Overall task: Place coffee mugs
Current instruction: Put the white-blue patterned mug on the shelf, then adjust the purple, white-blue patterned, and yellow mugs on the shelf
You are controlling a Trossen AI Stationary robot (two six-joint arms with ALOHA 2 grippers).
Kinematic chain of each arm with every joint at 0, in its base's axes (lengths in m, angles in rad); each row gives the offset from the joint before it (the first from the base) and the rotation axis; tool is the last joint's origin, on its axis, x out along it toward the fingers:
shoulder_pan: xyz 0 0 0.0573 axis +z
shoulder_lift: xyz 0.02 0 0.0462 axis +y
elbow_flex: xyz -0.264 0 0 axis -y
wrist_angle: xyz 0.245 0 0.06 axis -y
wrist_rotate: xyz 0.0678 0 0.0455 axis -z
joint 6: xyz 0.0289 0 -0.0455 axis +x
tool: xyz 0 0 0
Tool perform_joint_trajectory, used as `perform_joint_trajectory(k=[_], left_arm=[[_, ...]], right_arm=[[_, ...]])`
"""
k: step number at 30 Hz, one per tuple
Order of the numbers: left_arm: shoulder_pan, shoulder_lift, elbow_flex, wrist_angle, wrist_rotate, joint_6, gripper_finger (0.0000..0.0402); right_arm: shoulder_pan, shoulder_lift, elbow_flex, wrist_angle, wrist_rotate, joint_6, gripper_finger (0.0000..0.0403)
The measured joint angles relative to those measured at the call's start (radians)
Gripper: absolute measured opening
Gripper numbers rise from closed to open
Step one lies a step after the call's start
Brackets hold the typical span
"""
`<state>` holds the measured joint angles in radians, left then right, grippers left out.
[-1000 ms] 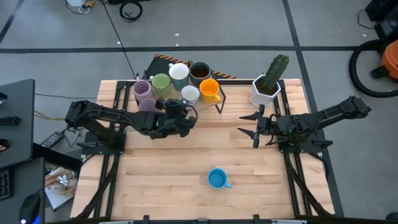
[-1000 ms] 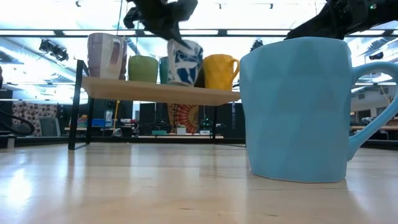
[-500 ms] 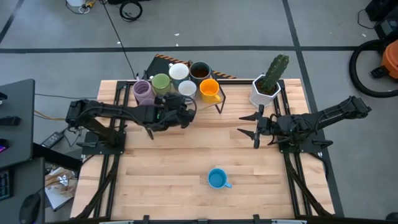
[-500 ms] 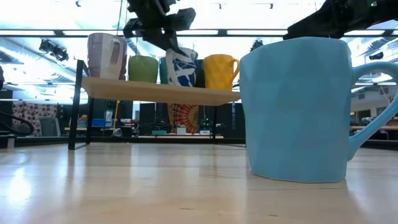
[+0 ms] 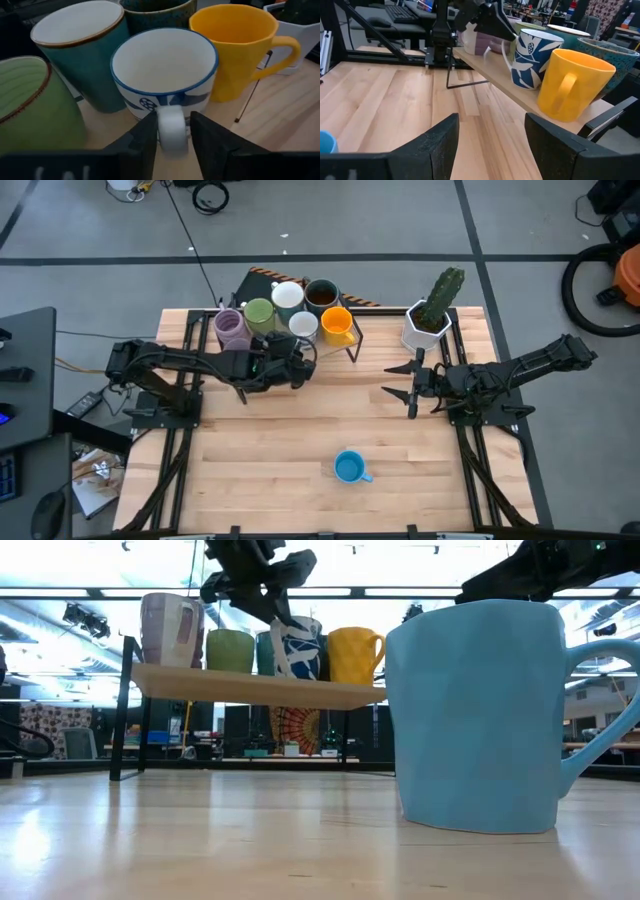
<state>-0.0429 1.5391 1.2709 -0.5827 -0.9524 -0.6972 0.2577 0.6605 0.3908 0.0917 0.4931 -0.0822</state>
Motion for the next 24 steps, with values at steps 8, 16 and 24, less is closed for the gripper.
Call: perform_joint_trajectory(k=[8, 16, 24], left_arm=[[-0.013, -0.007, 0.0, 0.005, 0.002, 0.024, 0.0204], [-0.043, -0.052, -0.001, 0.046, 0.0, 0.08, 0.0235], [-0.077, -0.112, -0.002, 0.131, -0.01, 0.256, 0.0235]], right_arm=[[0.0, 0.0, 0.0, 0.0, -0.01, 0.001, 0.0232], [0.0, 0.0, 0.0, 0.004, -0.023, 0.002, 0.0232], [-0.003, 0.0, 0.0, 0.013, -0.014, -0.006, 0.0232]])
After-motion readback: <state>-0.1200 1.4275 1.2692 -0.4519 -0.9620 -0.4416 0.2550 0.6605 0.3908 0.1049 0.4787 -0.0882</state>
